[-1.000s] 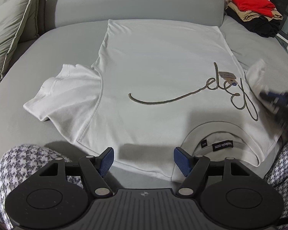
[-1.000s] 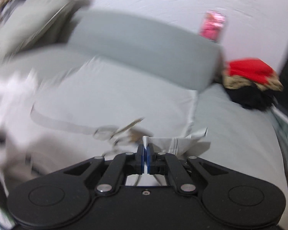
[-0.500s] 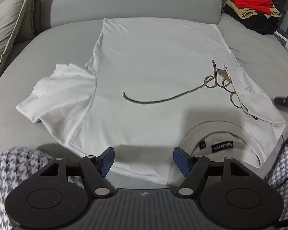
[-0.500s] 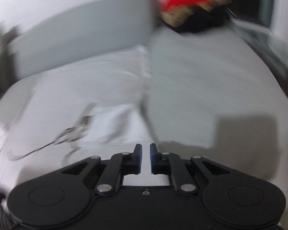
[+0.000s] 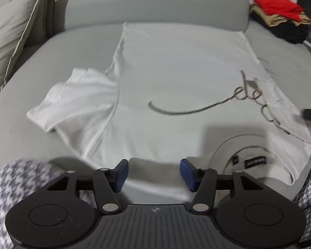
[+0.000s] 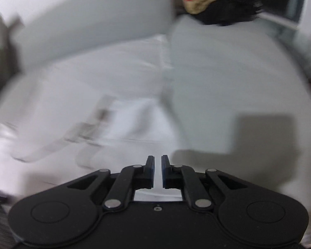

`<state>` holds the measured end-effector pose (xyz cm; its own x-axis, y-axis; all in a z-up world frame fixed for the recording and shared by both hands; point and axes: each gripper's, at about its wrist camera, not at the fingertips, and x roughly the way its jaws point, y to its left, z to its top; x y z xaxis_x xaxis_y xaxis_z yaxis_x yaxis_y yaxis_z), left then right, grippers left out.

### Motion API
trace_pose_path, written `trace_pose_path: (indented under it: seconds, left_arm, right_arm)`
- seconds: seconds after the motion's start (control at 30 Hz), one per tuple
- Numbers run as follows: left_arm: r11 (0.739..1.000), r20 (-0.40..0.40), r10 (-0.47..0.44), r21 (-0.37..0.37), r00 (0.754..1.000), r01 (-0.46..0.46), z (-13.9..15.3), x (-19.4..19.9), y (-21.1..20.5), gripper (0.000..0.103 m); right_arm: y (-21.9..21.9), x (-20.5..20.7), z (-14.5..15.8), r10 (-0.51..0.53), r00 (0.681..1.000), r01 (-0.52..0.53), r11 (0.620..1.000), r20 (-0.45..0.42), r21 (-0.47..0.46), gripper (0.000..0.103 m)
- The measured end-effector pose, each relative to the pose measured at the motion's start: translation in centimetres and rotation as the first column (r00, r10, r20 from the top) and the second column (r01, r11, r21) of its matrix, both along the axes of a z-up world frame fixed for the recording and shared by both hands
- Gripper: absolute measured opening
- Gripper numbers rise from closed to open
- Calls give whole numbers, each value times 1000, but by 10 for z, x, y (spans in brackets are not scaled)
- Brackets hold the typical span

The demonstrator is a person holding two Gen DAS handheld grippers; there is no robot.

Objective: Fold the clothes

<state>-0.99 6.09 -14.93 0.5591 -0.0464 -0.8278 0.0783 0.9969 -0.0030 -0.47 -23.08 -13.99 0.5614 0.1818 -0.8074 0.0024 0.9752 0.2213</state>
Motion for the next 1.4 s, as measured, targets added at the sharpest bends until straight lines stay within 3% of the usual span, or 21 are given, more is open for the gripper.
trace_pose_path:
  seconds: [0.03,0.1,0.13,0.17,0.3,0.4,0.47,0.53,0.63,0.8,1.03,1.4]
  left_arm:
    - [1000,-1,-20,15,1000,20,-3,-1,-4,34]
    - [996,-17,-64,59,998,64,-8,-4,-11,33]
    - [993,-38,-87,72,995,89,-8,-8,-13,29]
    - [992,-61,-101,68,993,105,-8,-11,-12,27]
    - [996,-125,-89,-21,988,87,-6,-23,6,22]
    - [999,-58,-35,-43,998,33,6,-29,21,25]
    - [1000,-12,-5,-31,1000,4,15,-28,26,46]
    - [1000,30,23,-17,999,-22,22,-27,31,51]
    - [998,67,55,0,996,-55,27,-25,37,60]
    - [998,30,60,1,998,-60,20,-22,32,61]
    - [999,42,-29,15,999,28,20,-16,-1,65]
    - [1000,6,-31,-1,1000,31,14,-18,-1,65]
  right_arm:
    - [10,-2,-3,36,999,-36,999,-6,29,8]
    - [30,-5,-10,109,994,-107,991,-16,86,8]
    - [40,-7,-17,135,990,-132,989,-44,71,8]
    - [50,-12,-26,152,984,-148,988,-96,49,8]
    - [50,-36,-22,176,980,-177,984,-92,4,9]
    - [42,-40,-5,177,982,-172,982,-69,75,10]
    - [42,-39,7,173,985,-171,981,-14,93,19]
    - [41,-28,16,157,987,-158,979,17,127,26]
    - [43,-18,15,141,990,-136,970,-10,204,36]
    - [50,-34,13,168,985,-153,956,-42,251,51]
    - [54,-38,21,170,985,-163,956,-11,243,53]
    - [53,-42,21,161,987,-152,952,-11,265,53]
